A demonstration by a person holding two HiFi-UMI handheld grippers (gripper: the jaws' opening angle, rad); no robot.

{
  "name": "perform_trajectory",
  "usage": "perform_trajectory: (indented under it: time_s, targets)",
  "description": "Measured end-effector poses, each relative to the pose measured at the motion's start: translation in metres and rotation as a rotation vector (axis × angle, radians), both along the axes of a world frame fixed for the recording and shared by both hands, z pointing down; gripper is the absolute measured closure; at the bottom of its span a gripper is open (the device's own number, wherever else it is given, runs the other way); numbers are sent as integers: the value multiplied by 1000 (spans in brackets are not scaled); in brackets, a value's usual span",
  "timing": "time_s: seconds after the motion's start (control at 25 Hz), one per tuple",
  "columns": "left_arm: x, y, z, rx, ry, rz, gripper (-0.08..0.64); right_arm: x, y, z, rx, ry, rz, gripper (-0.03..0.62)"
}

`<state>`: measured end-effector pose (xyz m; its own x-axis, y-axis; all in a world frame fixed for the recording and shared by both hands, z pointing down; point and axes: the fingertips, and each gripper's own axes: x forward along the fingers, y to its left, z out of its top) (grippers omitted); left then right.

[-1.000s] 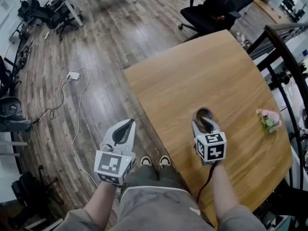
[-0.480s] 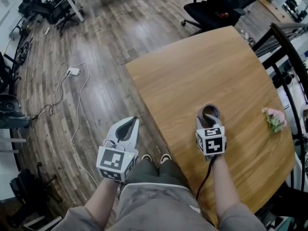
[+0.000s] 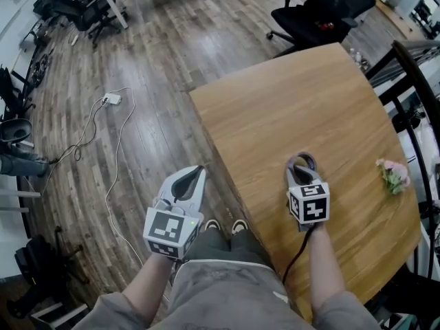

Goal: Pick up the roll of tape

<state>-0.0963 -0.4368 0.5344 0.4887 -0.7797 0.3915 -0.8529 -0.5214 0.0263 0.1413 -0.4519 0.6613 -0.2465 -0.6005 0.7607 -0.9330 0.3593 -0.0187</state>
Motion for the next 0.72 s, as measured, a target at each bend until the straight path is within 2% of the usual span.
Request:
perform_trajectory:
  time_s: [0.32,0.72]
  targets:
    - [-4,3,-68,54,18,6,558,-28,19,-117,136,-110,-25,537]
    - [6,4,-189,248,44,12,558,-42,30,-287,409,-177,-75,535]
